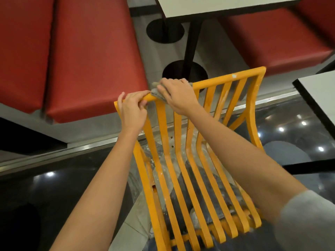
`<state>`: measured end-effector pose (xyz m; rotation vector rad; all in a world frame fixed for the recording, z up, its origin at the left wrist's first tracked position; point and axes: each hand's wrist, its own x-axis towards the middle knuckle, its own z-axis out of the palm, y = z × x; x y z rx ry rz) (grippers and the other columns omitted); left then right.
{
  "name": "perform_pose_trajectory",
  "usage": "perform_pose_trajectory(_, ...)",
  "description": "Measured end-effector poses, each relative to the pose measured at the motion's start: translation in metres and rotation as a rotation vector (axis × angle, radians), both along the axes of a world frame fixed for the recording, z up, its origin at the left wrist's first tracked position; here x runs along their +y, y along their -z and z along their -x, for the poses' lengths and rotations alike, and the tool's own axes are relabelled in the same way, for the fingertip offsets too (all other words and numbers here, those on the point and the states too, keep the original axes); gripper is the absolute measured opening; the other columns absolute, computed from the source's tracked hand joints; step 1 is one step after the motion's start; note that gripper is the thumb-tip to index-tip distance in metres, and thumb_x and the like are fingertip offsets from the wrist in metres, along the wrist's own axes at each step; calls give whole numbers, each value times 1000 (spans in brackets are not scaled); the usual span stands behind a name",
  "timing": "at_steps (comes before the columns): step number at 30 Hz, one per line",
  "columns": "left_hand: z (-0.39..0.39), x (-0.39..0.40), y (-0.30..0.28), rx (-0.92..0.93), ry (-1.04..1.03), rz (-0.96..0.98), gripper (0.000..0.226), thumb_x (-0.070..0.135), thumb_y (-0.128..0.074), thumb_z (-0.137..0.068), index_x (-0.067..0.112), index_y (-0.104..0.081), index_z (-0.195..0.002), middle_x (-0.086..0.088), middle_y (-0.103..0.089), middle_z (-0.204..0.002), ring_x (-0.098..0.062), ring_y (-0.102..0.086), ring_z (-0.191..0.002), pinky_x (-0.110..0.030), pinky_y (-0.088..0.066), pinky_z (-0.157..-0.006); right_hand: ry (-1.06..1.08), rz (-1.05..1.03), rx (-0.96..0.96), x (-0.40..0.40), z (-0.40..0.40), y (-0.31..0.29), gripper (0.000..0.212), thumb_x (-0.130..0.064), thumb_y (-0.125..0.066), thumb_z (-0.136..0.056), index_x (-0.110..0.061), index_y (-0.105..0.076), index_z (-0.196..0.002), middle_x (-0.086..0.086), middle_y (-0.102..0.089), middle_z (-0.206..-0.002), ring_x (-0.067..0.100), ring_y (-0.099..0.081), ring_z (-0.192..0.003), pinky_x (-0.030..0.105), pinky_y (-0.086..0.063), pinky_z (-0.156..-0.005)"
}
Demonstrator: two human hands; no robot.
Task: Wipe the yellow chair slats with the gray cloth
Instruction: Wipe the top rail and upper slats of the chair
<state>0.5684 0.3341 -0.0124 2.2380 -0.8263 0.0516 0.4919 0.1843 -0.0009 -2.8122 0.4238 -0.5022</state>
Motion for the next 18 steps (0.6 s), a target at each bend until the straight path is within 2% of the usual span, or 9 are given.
perform_pose_trajectory(3,2,-1,-1,22,-31,6,39,1,-55,-87,25,-71,-113,5,-71,-110,-16,-60,-111,-30,-14,-112,4,28,79,-44,27,-10,33,-35,-33,-106,-14,-56,-96,2,-58,-79,30,-59,-78,43,-38,-79)
perform_pose_trajectory(6,6,-4,-1,18,-59,9,40,-1,-55,-86,25,-71,-111,6,-72,-108,-16,-60,-109,-30,-15,-112,203,-22,177,-92,45,-18,40,-37,-32,-103,-13,-57,-84,4,-57,-71,33,-60,-75,40,-39,-76)
perform_pose_trajectory(9,6,-7,-1,16,-77,4,42,-3,-55,-85,24,-72,-112,5,-71,-110,-17,-60,-110,-28,-15,-110,255,-50,336,-94,25,-24,43,-39,-38,-101,-12,-70,-95,8,-65,-82,31,-63,-83,34,-39,-68)
perform_pose_trajectory(15,5,-7,-1,36,-98,-23,43,-7,-54,-84,18,-72,-114,-2,-71,-113,-21,-60,-113,-29,-16,-111,-141,-58,164,-18,-8,-10,38,-45,-37,-106,-16,-60,-106,5,-71,-95,27,-66,-89,34,-34,-67)
perform_pose_trajectory(18,4,-8,-5,61,-102,-56,43,-5,-54,-86,22,-71,-114,1,-71,-113,-17,-58,-112,-28,-13,-113,-260,-76,121,-49,20,-6,37,-44,-42,-104,-19,-57,-127,-2,-69,-114,19,-63,-103,37,-40,-84)
